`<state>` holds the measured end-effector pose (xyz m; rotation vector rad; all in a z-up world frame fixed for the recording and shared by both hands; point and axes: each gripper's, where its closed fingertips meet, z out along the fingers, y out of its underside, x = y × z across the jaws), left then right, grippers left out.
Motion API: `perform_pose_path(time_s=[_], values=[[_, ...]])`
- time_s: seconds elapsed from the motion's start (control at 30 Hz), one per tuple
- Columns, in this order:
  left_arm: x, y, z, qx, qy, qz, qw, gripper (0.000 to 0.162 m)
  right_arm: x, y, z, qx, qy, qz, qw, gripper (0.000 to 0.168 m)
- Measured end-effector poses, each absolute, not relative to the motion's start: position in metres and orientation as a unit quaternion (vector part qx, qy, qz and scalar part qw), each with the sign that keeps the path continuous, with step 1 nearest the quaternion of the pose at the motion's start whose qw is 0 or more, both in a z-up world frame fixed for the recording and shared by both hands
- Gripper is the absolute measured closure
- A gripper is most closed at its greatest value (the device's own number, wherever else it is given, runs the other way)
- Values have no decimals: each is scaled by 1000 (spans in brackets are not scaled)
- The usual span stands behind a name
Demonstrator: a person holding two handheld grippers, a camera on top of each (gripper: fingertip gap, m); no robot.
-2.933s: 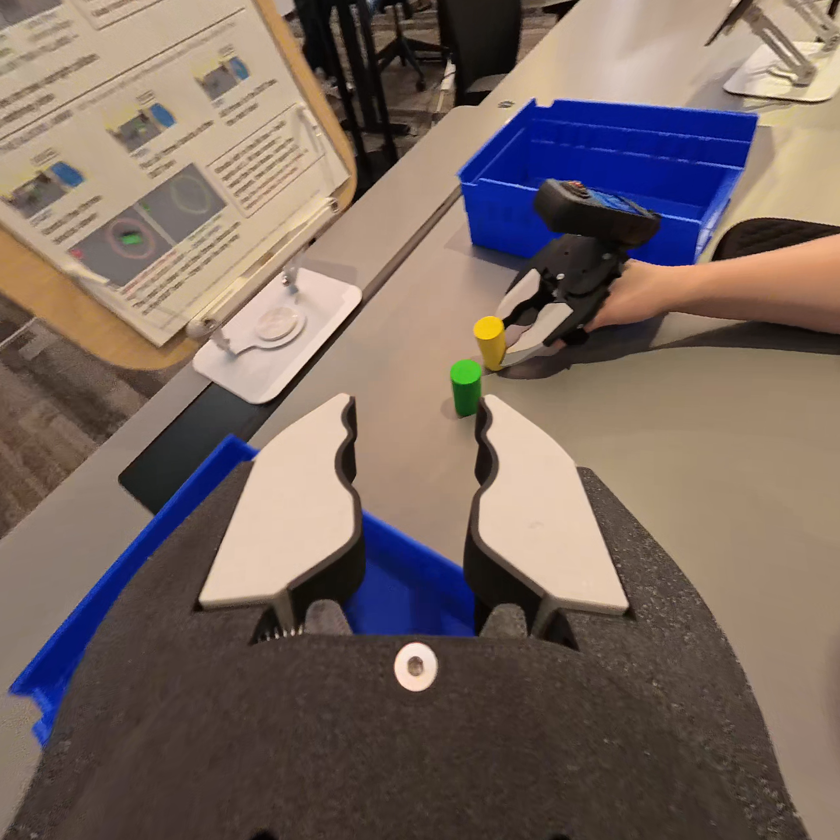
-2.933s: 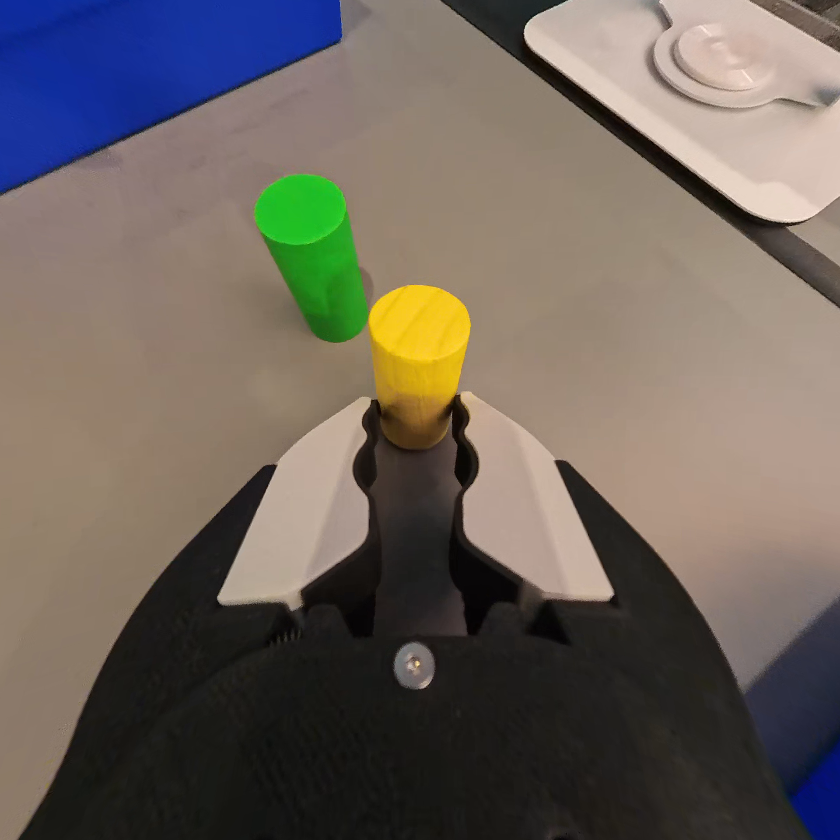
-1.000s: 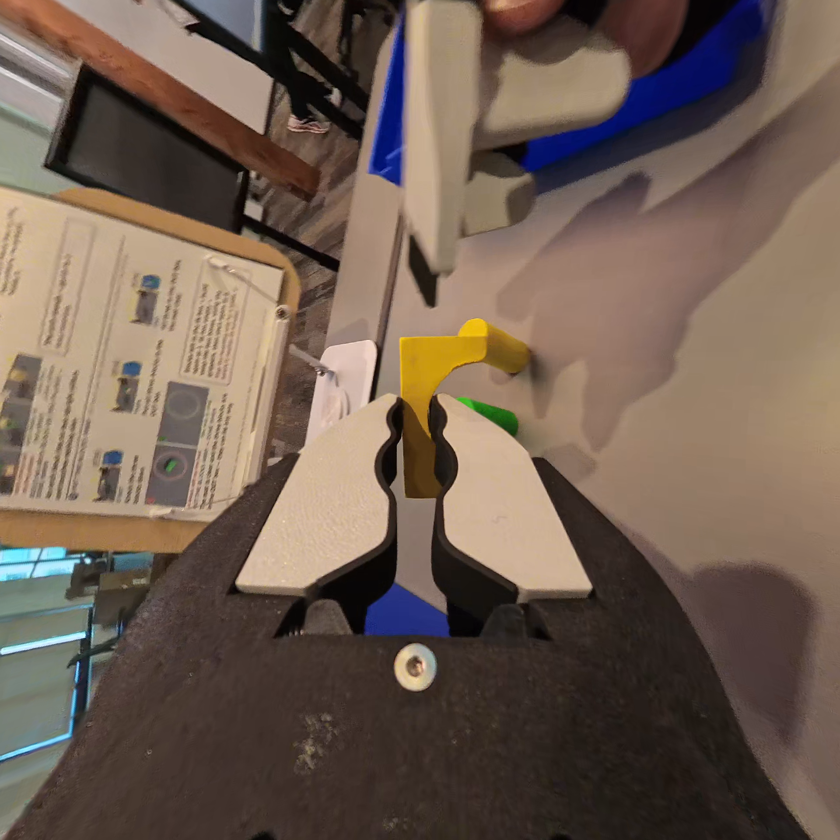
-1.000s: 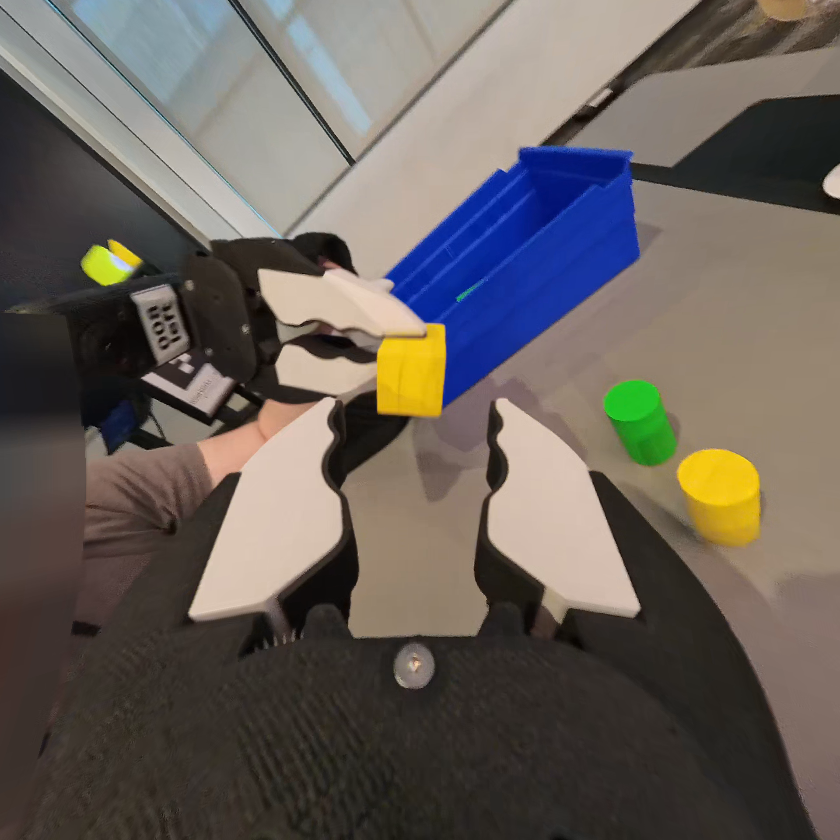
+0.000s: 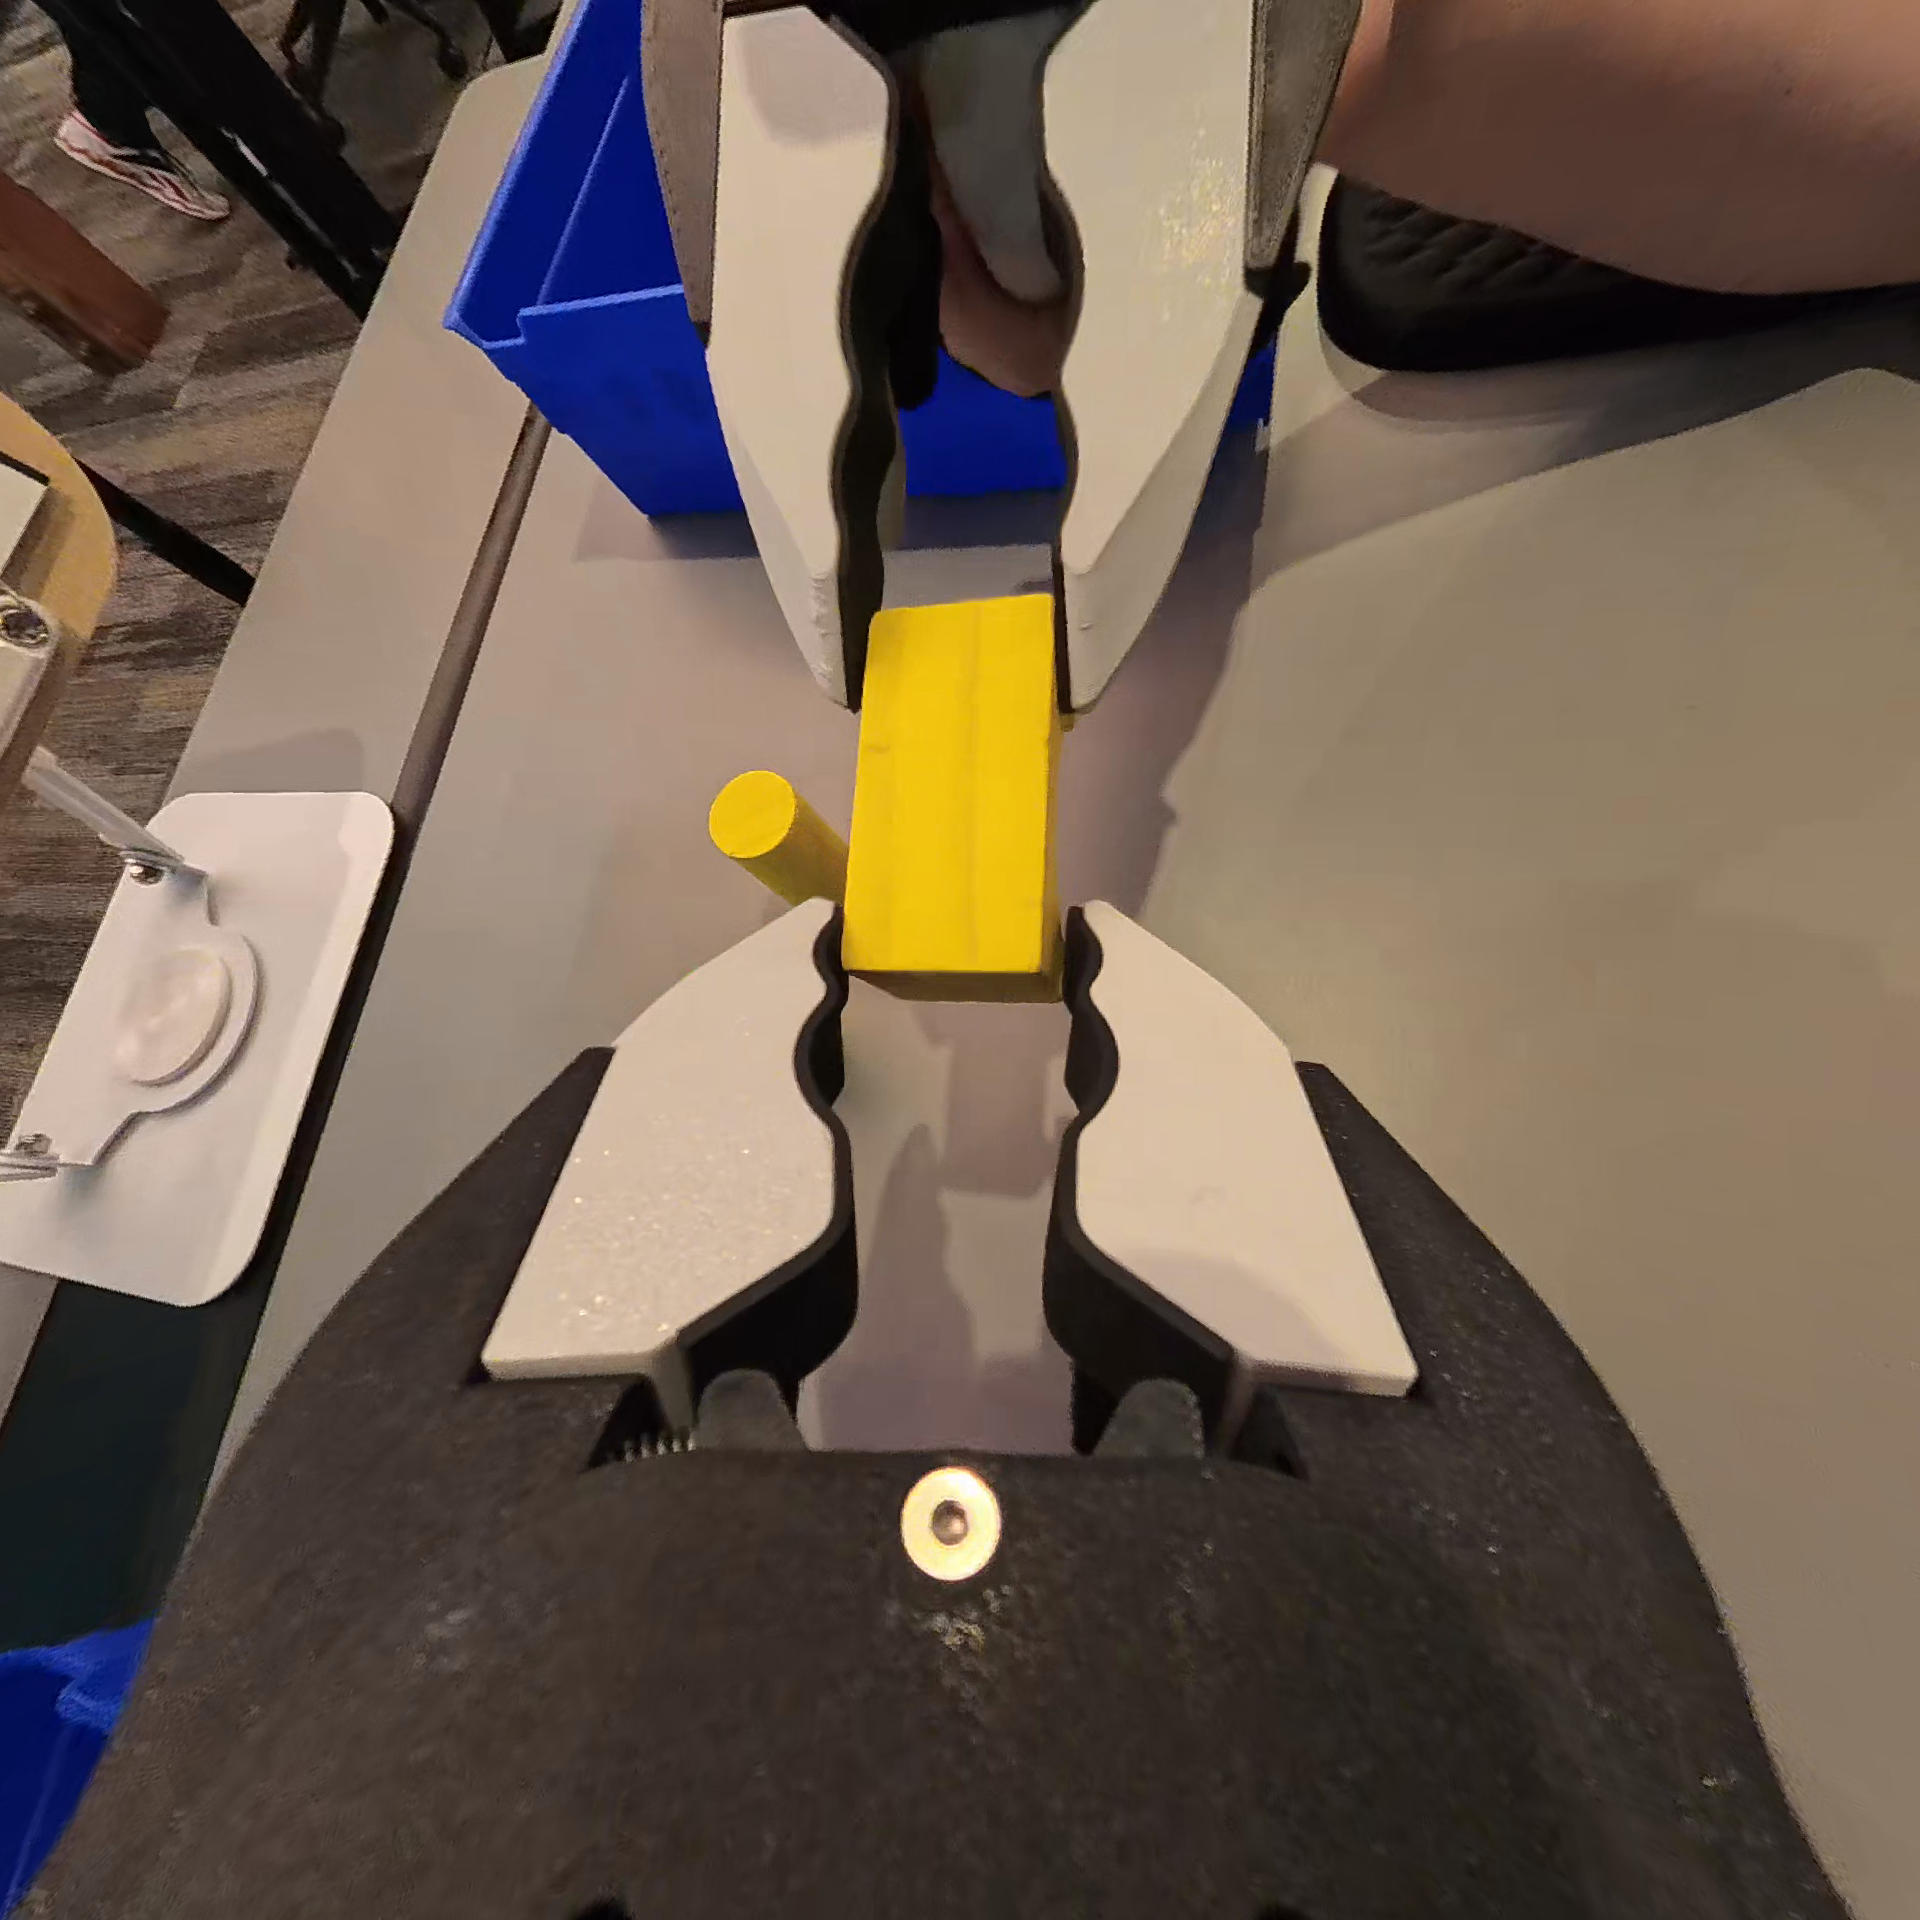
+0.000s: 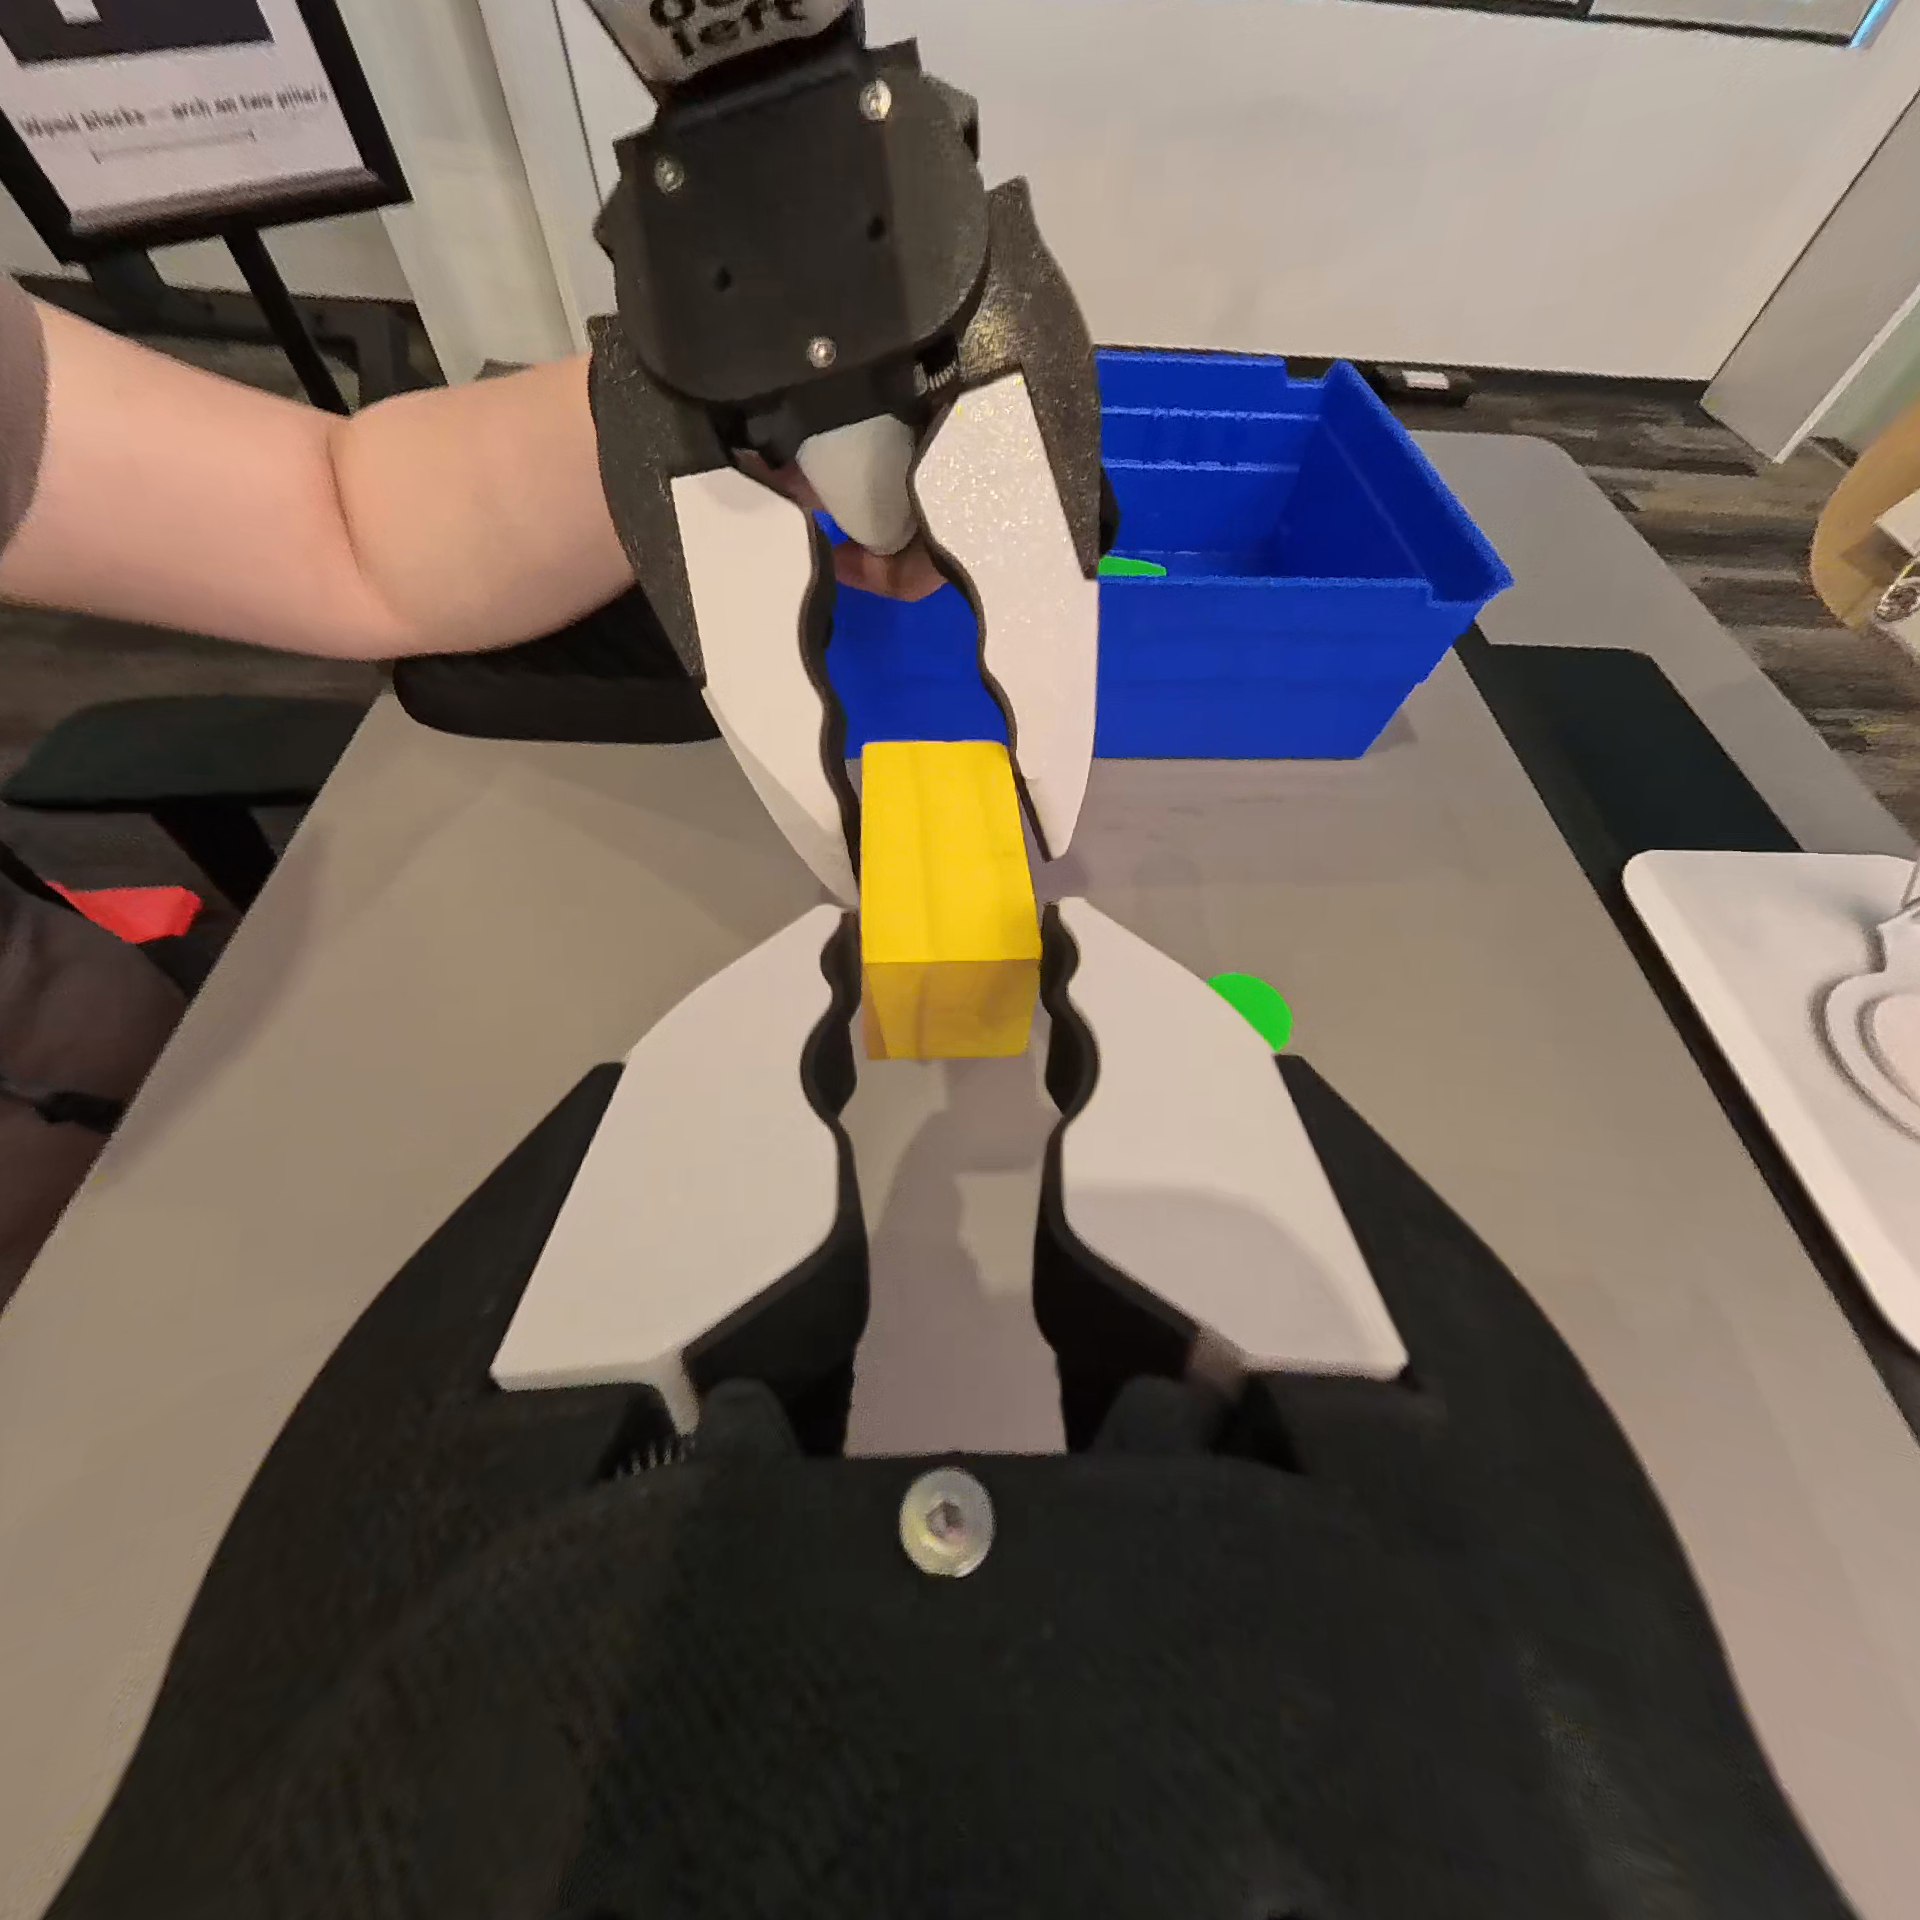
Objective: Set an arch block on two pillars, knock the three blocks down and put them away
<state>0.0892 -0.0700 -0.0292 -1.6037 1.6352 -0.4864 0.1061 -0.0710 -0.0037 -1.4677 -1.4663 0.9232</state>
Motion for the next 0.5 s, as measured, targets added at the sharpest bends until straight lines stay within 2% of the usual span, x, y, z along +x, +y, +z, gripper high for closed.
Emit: perform_pose_path(time_s=[0.1, 0.17, 0.37, 0.5], values=[[90, -70, -30, -634, 644, -191, 382, 124, 106, -71, -6, -585, -600, 338, 427, 132], [91, -72, -29, -634, 643, -200, 380, 125, 105, -68, -7, -602, -600, 314, 423, 117], [92, -73, -36, -636, 652, -188, 368, 125, 96, -69, -23, -622, -616, 293, 384, 124], [93, -75, -38, -635, 655, -194, 361, 125, 92, -66, -31, -611, -628, 285, 390, 126]])
